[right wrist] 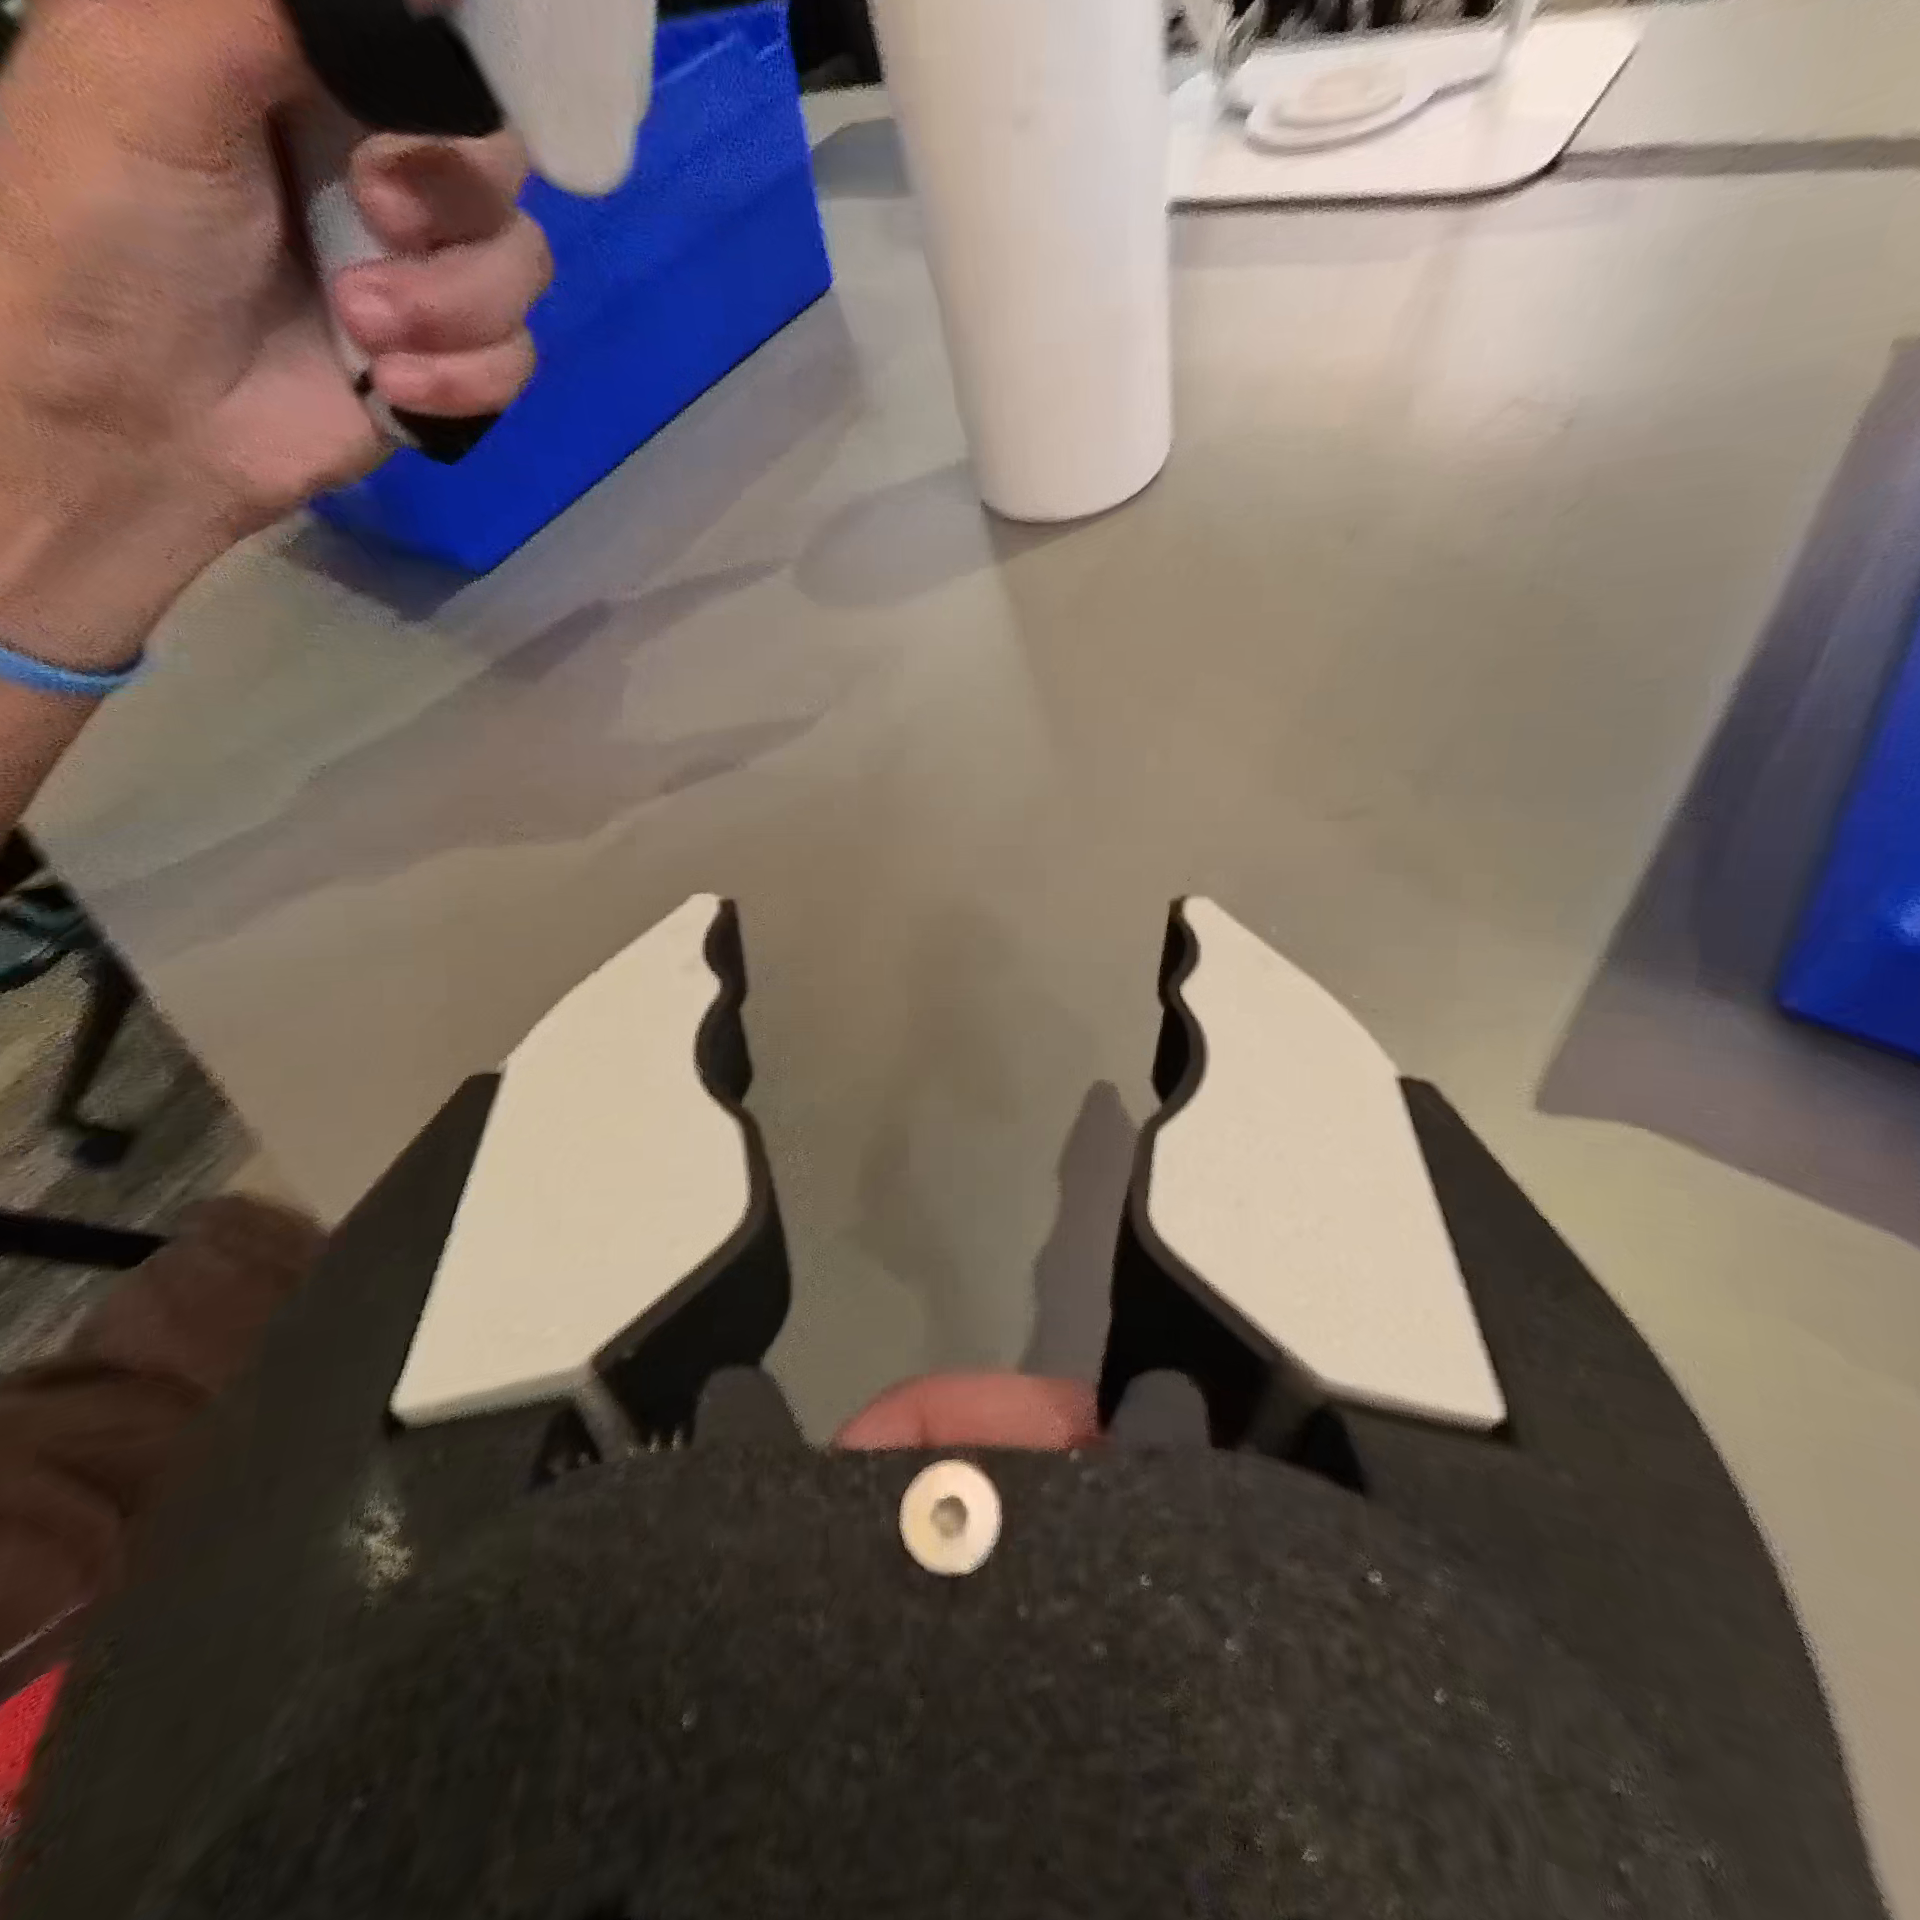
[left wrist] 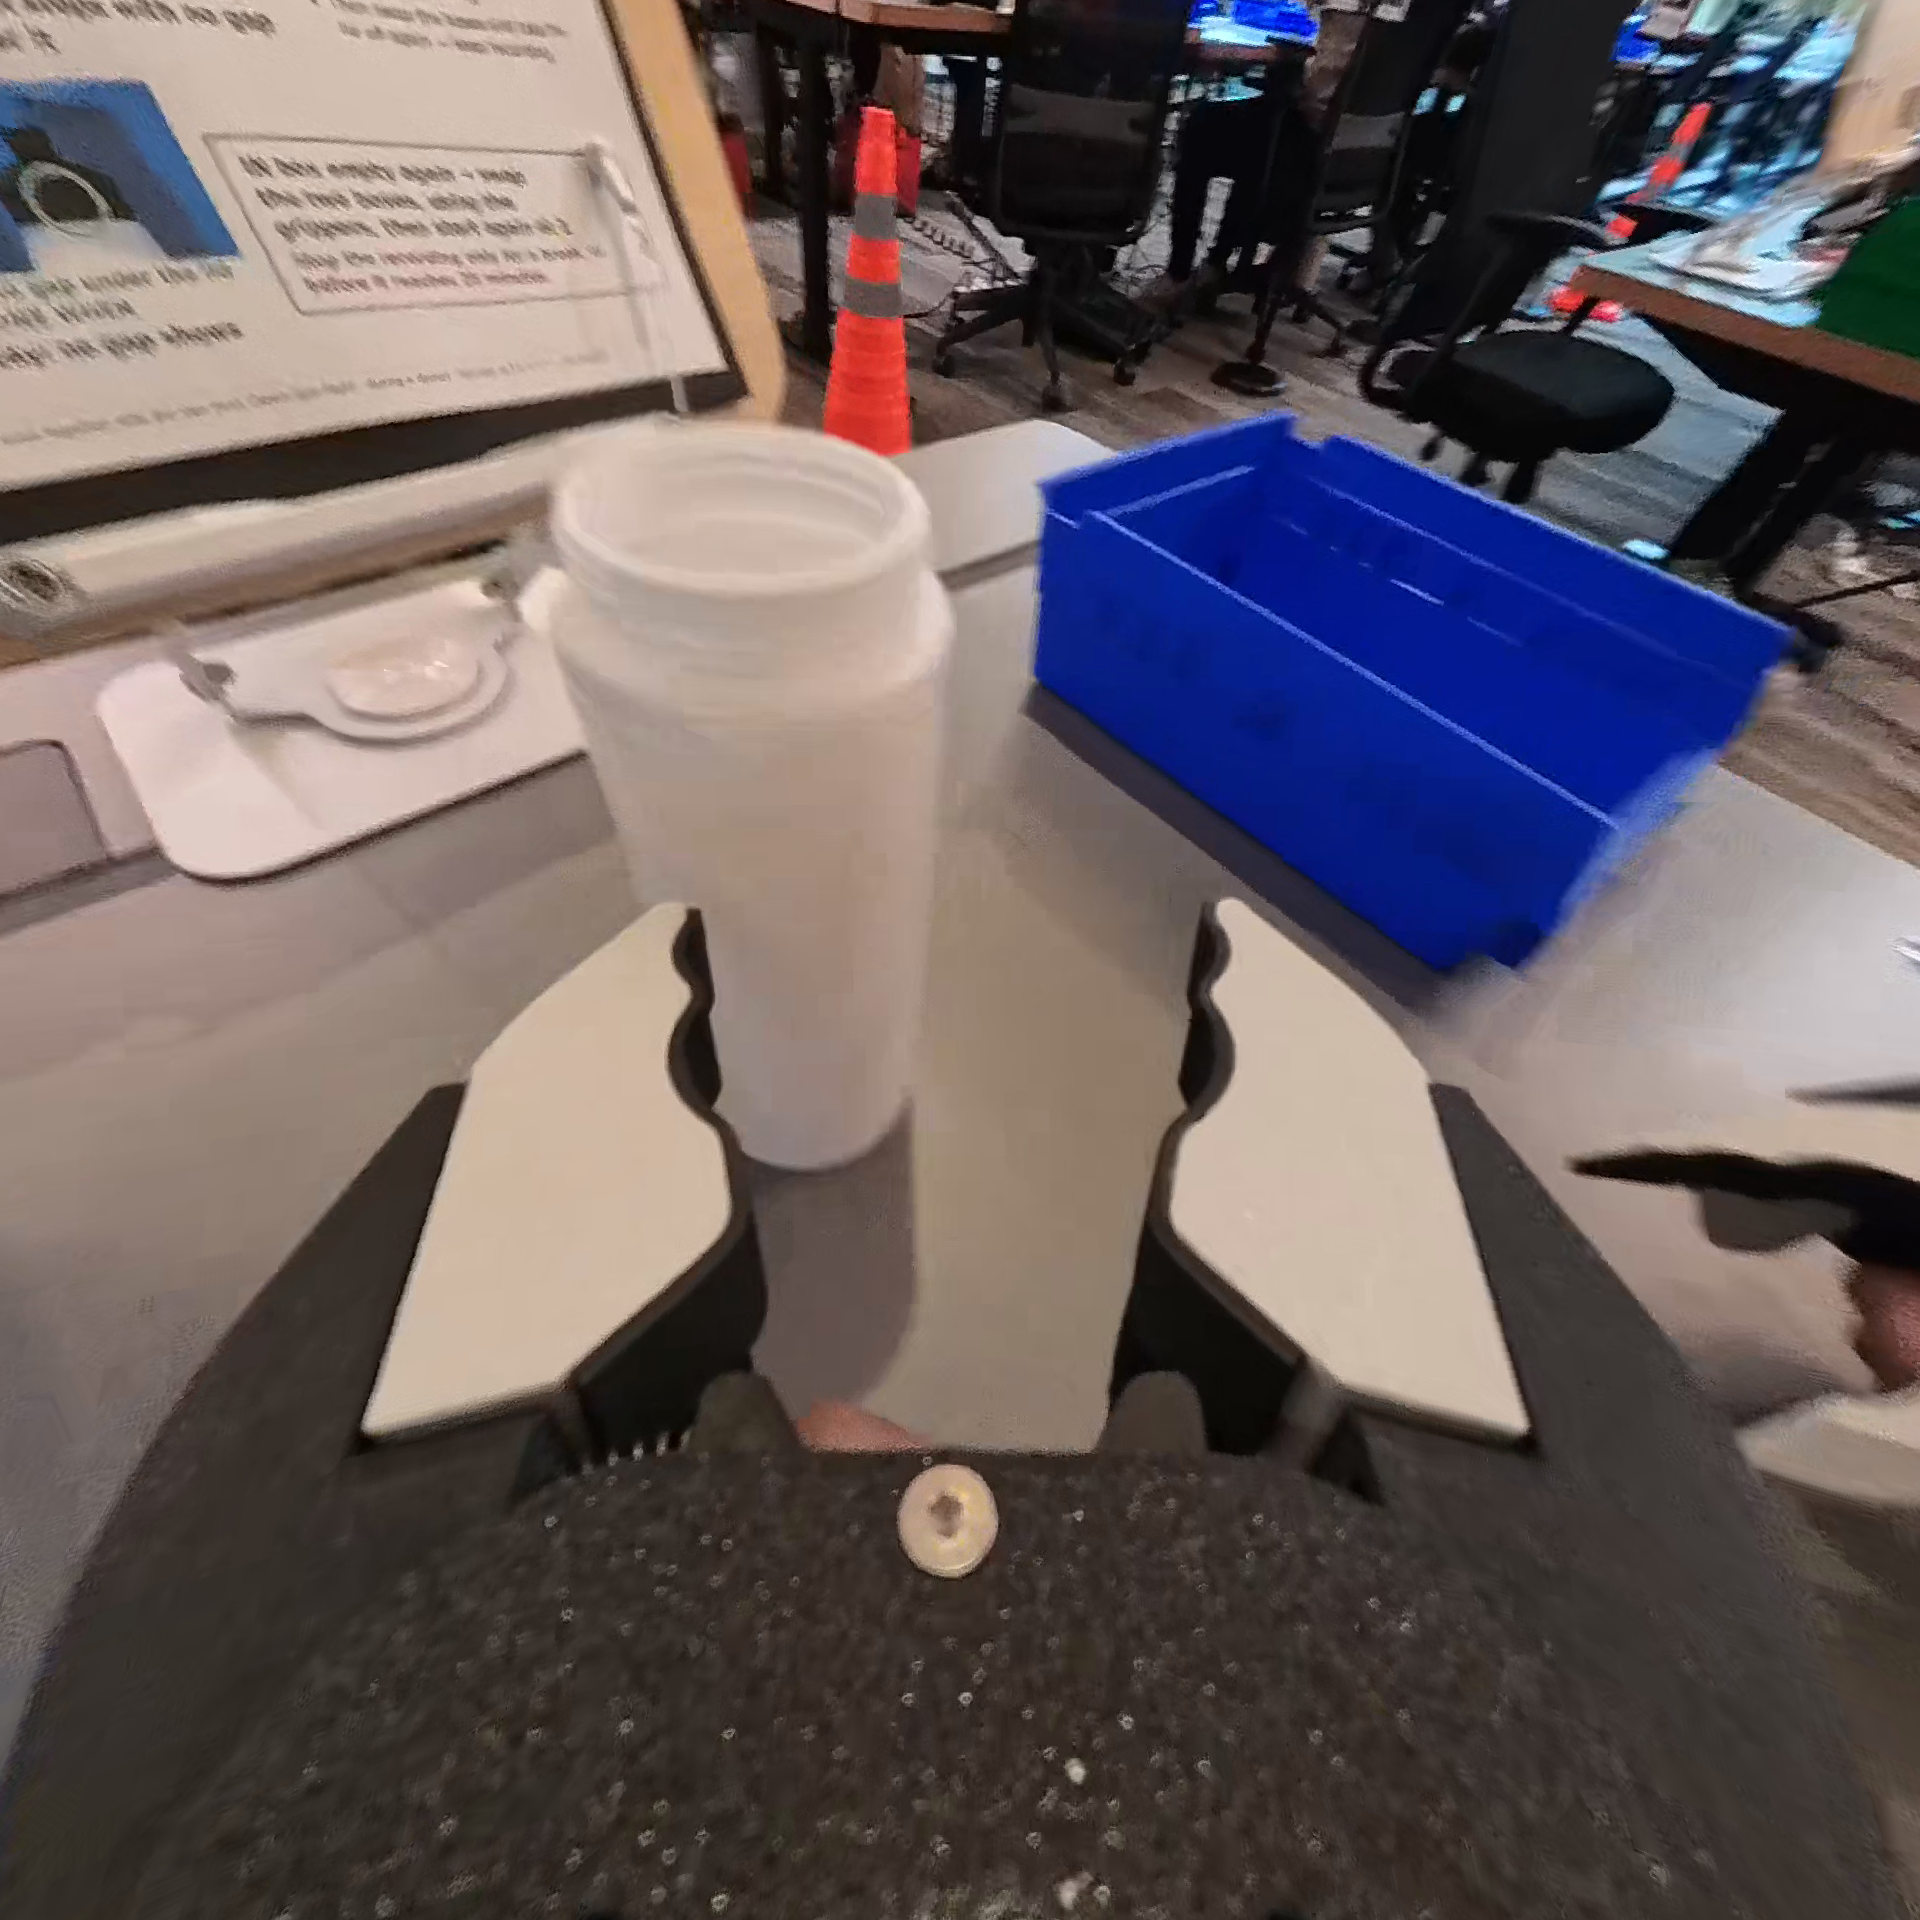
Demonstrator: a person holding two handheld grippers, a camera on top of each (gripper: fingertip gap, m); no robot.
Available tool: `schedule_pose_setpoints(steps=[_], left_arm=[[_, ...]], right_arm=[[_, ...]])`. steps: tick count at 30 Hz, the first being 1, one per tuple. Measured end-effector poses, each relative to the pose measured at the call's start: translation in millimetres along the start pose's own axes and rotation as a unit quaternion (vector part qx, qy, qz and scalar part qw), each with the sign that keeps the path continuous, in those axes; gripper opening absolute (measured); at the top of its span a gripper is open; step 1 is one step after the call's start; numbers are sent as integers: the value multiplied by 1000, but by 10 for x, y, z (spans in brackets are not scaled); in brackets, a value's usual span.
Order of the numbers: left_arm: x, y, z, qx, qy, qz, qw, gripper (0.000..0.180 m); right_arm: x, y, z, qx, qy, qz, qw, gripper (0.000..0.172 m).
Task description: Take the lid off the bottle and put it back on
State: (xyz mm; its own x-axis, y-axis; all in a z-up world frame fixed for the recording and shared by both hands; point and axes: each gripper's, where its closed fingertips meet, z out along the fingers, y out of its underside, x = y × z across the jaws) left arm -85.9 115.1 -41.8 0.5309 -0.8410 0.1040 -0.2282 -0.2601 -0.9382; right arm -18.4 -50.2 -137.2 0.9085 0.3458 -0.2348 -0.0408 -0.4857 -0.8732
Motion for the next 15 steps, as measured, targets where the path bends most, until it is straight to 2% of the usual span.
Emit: schedule_pose_setpoints(steps=[2,6,8,11,15], left_arm=[[242,198,-284,1,16,-6,1000,86],[498,713,-889,-1,3,-25,1000,83],[442,968,-1161,4,-29,-47,998,82],[352,1293,-1464,14,-42,-105,993,78],[171,1417,-1557,7,-52,-120,991,76]], right_arm=[[-100,48,-31,-31,-26,-13,999,79],[-56,-7,-113,-29,2,-62,998,80],[27,-39,-138,-19,22,-70,997,80],[110,-20,-132,-23,24,-55,998,80],[125,-46,-98,-28,15,-40,999,80]])
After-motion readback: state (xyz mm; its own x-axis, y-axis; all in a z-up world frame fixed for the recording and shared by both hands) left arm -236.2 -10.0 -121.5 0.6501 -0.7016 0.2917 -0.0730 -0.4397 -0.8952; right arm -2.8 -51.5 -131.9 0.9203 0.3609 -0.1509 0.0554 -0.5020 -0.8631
